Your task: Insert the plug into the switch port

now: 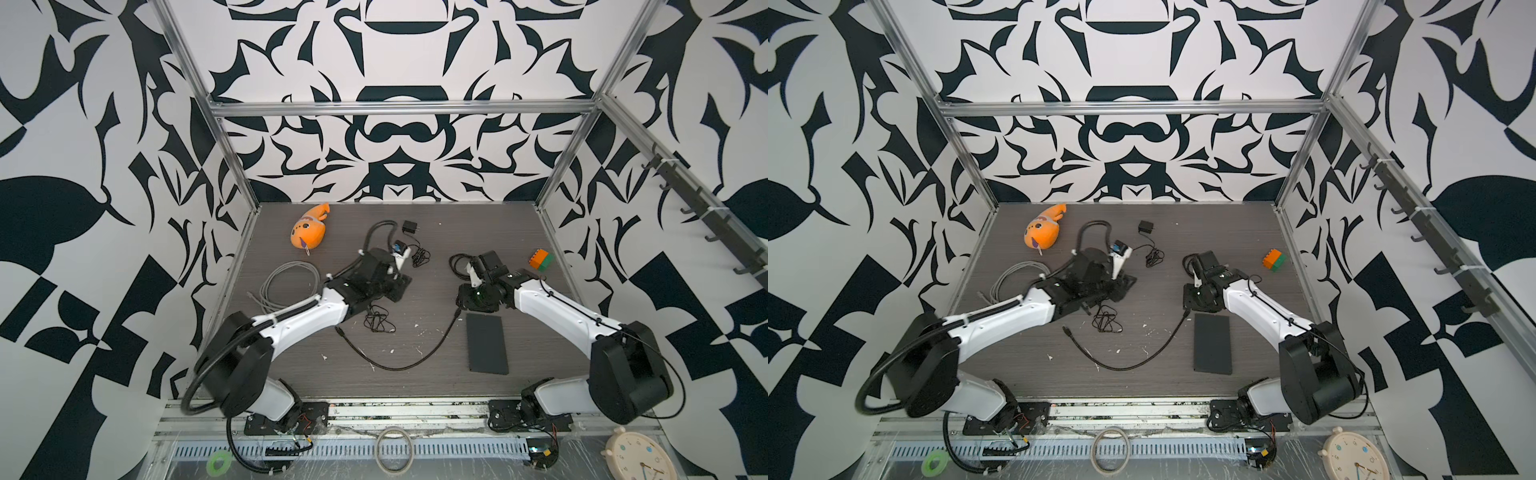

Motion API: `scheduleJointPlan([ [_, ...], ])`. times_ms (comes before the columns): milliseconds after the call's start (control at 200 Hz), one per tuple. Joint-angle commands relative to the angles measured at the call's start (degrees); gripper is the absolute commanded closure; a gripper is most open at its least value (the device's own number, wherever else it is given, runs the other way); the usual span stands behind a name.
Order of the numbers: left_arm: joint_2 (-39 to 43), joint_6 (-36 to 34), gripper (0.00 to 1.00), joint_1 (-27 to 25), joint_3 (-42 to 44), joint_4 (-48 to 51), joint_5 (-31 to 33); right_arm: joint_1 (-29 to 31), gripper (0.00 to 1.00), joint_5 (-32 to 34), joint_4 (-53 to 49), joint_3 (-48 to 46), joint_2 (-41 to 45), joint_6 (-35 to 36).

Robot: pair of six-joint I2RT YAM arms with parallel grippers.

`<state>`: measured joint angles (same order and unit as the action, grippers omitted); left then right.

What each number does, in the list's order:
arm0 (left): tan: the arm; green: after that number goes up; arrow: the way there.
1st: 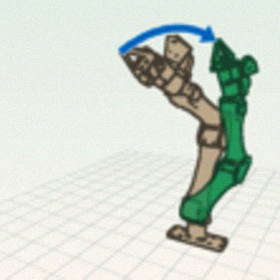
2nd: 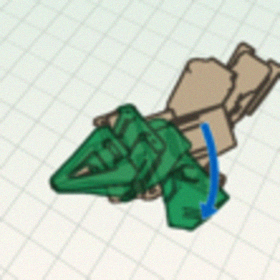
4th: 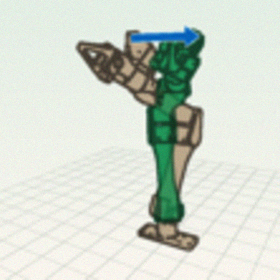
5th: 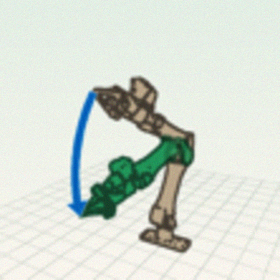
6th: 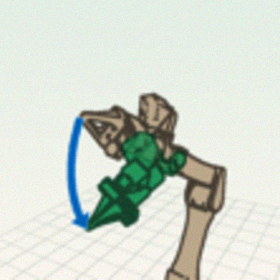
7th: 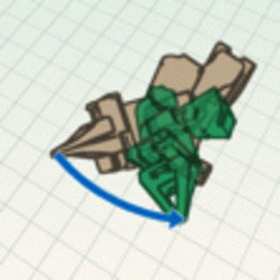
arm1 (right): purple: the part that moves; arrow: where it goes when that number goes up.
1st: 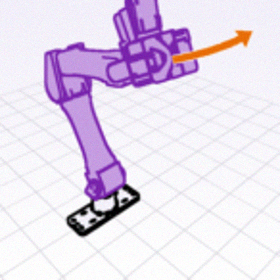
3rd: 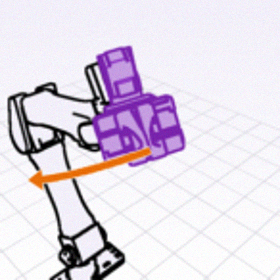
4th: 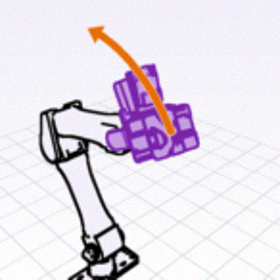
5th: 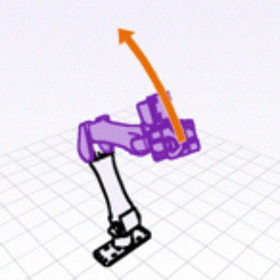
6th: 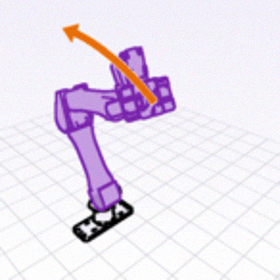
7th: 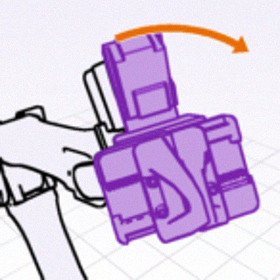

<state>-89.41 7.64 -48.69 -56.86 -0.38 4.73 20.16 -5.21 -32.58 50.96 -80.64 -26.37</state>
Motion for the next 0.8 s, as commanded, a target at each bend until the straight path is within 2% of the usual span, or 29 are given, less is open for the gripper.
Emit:
scheduleJointPlan([
  [0, -8.8, 2.6, 0.47, -7.4, -6.7, 2.5, 8.0, -2.5, 0.46, 2.9, -0.8, 3.3, -1.6, 0.7],
  [140, -20.9, 2.2, 0.49, -13.7, -17.9, 7.1, 10.8, -5.8, 0.46, 2.2, 0.4, 4.6, -2.8, 2.0],
  [200, -24.4, 2.9, 0.51, -14.9, -21.3, 8.4, 12.0, -8.3, 0.49, 1.1, 0.7, 4.8, -3.0, 2.8],
  [255, -26.4, 3.9, 0.53, -15.0, -23.0, 8.7, 10.6, -10.6, 0.53, -0.4, 1.2, 4.9, -3.2, 3.5],
  [405, -28.5, 6.2, 0.54, -15.1, -23.7, 8.7, 9.7, -16.2, 0.61, -3.1, 1.8, 4.3, -4.0, 5.3],
  [585, -29.7, 8.6, 0.59, -15.8, -22.8, 9.1, 7.2, -21.7, 0.63, -5.3, 3.4, 3.4, -4.9, 6.4],
  [795, -31.0, 9.5, 0.59, -17.2, -22.6, 8.7, 7.1, -22.9, 0.65, -6.5, 3.5, 3.8, -5.1, 7.3],
])
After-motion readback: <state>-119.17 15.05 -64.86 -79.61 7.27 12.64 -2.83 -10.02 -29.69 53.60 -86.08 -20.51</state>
